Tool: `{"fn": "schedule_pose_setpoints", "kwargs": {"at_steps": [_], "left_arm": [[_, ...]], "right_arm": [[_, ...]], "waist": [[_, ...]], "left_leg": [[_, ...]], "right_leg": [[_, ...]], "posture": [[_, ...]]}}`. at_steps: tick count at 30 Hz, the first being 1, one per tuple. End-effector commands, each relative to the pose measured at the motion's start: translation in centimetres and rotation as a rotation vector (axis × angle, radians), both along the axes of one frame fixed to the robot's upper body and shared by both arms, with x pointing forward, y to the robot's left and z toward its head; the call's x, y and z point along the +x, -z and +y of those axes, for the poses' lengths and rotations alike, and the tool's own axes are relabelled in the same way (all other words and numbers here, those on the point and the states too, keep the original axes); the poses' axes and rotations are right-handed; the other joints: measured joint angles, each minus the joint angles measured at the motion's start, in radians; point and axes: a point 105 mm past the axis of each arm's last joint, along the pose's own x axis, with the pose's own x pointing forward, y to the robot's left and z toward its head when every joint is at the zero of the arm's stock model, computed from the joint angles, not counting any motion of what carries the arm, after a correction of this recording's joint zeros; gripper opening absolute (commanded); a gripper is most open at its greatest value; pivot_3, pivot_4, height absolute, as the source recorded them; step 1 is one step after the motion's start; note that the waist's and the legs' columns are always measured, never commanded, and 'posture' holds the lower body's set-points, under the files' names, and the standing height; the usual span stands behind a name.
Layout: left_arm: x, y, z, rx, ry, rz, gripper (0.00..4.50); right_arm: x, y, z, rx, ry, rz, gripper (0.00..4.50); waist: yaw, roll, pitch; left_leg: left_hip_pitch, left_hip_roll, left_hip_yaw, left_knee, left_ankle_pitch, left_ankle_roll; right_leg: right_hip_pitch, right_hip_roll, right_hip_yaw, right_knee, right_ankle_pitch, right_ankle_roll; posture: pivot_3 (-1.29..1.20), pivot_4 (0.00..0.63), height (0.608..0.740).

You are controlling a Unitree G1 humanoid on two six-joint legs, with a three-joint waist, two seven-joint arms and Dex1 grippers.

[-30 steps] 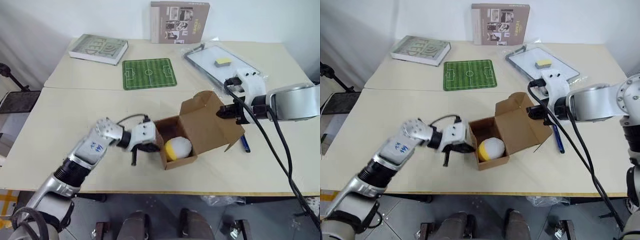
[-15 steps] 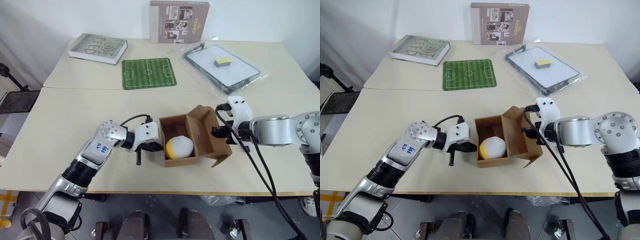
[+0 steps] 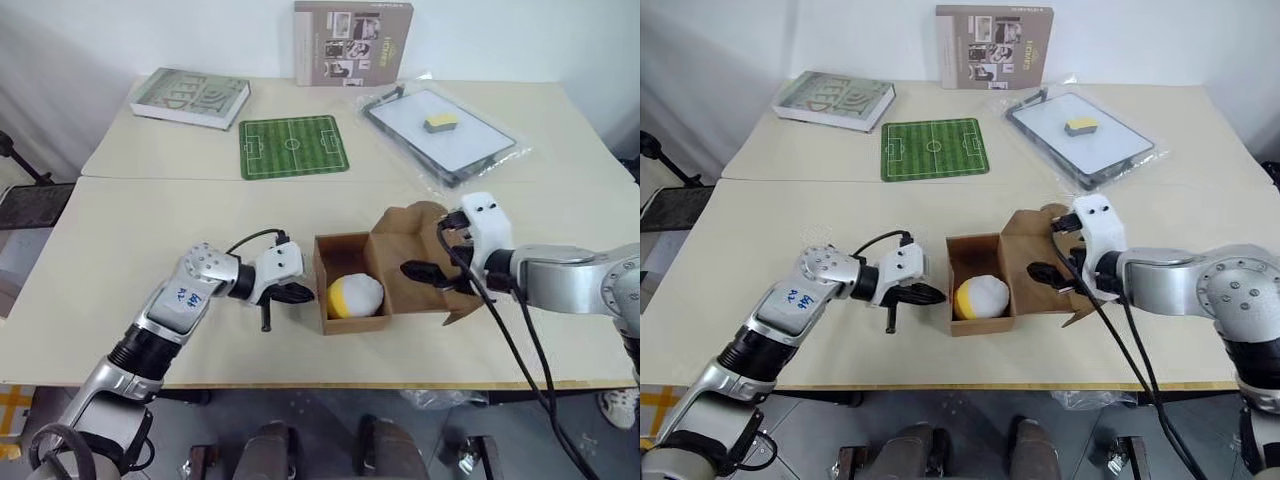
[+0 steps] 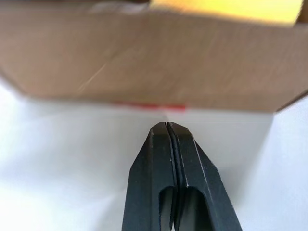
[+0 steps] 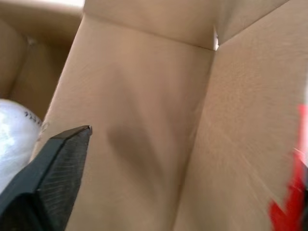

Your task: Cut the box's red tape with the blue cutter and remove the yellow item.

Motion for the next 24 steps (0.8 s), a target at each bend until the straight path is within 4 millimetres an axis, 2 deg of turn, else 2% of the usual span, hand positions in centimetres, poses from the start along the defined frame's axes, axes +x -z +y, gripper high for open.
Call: {"fn": "schedule_pose_setpoints", "kwargs": {"at_steps": [1, 3, 7, 8, 10, 13, 15, 17, 19, 21, 24], "left_arm": [[0.8, -1.7, 2.1, -0.024, -0.068, -0.032, 0.00], [1.6, -2.7, 3.6, -0.021, -0.125, -0.058, 0.00], [2.7, -4.5, 5.6, -0.043, -0.190, -0.081, 0.00], [3.0, -5.6, 5.7, -0.062, -0.203, -0.093, 0.41], [3.6, -8.1, 5.4, -0.114, -0.206, -0.126, 0.92], [3.8, -11.2, 3.7, -0.189, -0.160, -0.162, 1.84], [3.4, -12.7, 1.2, -0.216, -0.062, -0.169, 2.48], [2.3, -13.4, -2.1, -0.212, 0.077, -0.161, 3.11], [1.2, -13.1, -4.2, -0.191, 0.177, -0.146, 3.73], [0.7, -12.0, -6.0, -0.133, 0.245, -0.142, 4.37], [0.0, -9.6, -7.1, -0.036, 0.321, -0.120, 4.46]], "right_arm": [[-0.1, -2.9, -1.9, -0.031, -0.013, -0.147, 4.46], [-0.5, -3.5, -3.2, -0.044, -0.025, -0.175, 4.46], [-1.2, -3.8, -5.0, -0.058, -0.053, -0.197, 4.46], [-1.6, -4.1, -5.3, -0.051, -0.073, -0.212, 4.50], [-2.4, -4.6, -5.6, -0.049, -0.117, -0.232, 4.50], [-3.3, -4.9, -5.6, -0.042, -0.173, -0.241, 4.50], [-3.8, -5.2, -5.4, -0.039, -0.207, -0.249, 4.50], [-4.5, -5.8, -5.0, -0.023, -0.243, -0.264, 4.50], [-5.0, -5.8, -4.7, -0.020, -0.266, -0.264, 4.50], [-5.5, -5.6, -4.6, -0.026, -0.276, -0.257, 4.50], [-6.0, -5.2, -4.6, -0.037, -0.262, -0.250, 4.50]], "waist": [[0.000, 0.000, 0.000], [0.004, 0.000, 0.000], [0.006, 0.000, 0.000], [0.007, 0.000, 0.000], [0.010, -0.001, 0.001], [0.011, -0.002, 0.001], [0.011, -0.002, 0.001], [0.016, -0.002, 0.001], [0.018, -0.002, 0.001], [0.020, -0.002, 0.001], [0.017, -0.002, 0.001]], "left_leg": [[0.000, 0.000, 0.000, 0.000, 0.000, 0.000], [0.000, -0.001, 0.001, 0.000, 0.000, 0.000], [0.000, -0.002, 0.002, 0.000, 0.000, 0.000], [-0.001, -0.002, 0.003, 0.000, 0.000, 0.000], [-0.001, -0.003, 0.004, 0.000, 0.000, 0.000], [-0.001, -0.004, 0.005, 0.000, 0.000, 0.000], [0.000, -0.005, 0.005, 0.000, 0.000, 0.000], [0.000, -0.005, 0.006, 0.000, 0.000, 0.000], [0.000, -0.006, 0.006, 0.001, 0.000, 0.000], [0.000, -0.006, 0.006, 0.000, 0.000, 0.000], [0.001, -0.005, 0.006, 0.000, 0.001, -0.001]], "right_leg": [[0.000, 0.000, 0.000, 0.000, 0.000, 0.000], [0.000, 0.000, -0.001, 0.000, 0.000, 0.000], [0.000, 0.000, -0.001, 0.000, 0.000, 0.000], [0.000, 0.000, -0.001, 0.000, 0.000, 0.000], [0.000, 0.000, -0.001, 0.000, 0.000, 0.000], [0.000, 0.000, -0.001, 0.000, 0.000, 0.001], [0.001, 0.000, -0.001, 0.000, 0.001, 0.001], [0.001, 0.001, -0.002, 0.000, 0.001, 0.001], [0.002, 0.001, -0.002, 0.000, 0.001, 0.001], [0.002, 0.001, -0.002, 0.000, 0.001, 0.001], [0.002, 0.002, -0.002, 0.000, 0.001, 0.001]], "posture": [[0.00, 0.150, 0.740], [0.00, 0.150, 0.740], [0.00, 0.150, 0.740], [0.00, 0.150, 0.740], [0.00, 0.150, 0.740], [0.00, 0.150, 0.740], [0.00, 0.150, 0.740], [0.00, 0.150, 0.740], [0.00, 0.150, 0.740], [0.00, 0.150, 0.740], [0.00, 0.150, 0.740]]}}
